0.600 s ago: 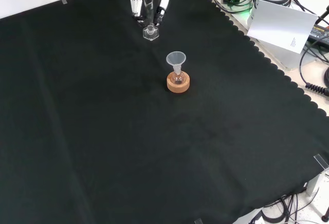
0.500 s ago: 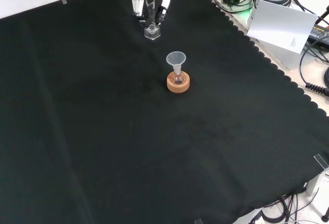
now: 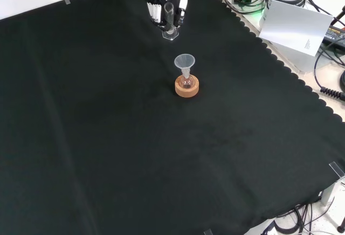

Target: Pour the water from the graduated cylinder into the round-bottom flask.

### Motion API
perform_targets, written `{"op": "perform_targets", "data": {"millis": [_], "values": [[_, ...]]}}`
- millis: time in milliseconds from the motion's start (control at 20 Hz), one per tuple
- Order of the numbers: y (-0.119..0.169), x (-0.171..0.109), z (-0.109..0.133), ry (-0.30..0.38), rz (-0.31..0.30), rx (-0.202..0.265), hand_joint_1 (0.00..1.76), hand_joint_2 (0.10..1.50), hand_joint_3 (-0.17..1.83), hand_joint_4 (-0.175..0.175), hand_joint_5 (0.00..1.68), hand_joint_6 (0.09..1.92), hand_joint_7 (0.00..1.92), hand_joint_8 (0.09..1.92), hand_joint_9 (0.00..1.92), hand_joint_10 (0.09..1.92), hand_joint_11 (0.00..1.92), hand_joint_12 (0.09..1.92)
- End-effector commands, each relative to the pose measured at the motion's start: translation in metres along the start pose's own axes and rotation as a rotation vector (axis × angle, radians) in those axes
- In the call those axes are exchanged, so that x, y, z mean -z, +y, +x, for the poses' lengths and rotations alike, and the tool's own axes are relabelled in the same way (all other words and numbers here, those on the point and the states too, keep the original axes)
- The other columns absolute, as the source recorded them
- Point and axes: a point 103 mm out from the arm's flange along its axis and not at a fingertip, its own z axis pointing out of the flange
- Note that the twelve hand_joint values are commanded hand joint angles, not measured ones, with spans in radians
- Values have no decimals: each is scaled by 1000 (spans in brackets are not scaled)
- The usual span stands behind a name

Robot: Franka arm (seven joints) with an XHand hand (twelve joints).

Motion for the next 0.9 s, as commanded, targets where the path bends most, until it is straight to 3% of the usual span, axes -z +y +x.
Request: {"op": "perform_targets", "data": {"millis": [50, 300, 900], "values": [[3, 0, 20, -138, 203, -16, 1272, 1081, -2, -175, 1045, 902, 1070, 886, 1420, 92, 1207, 765], [9, -1, 30, -209, 311, -31, 1271, 1081, -2, -175, 1045, 903, 1070, 887, 1424, 89, 1212, 764], [17, -2, 39, -290, 448, -86, 1272, 1080, -1, -175, 1044, 904, 1071, 887, 1432, 87, 1223, 761]]}}
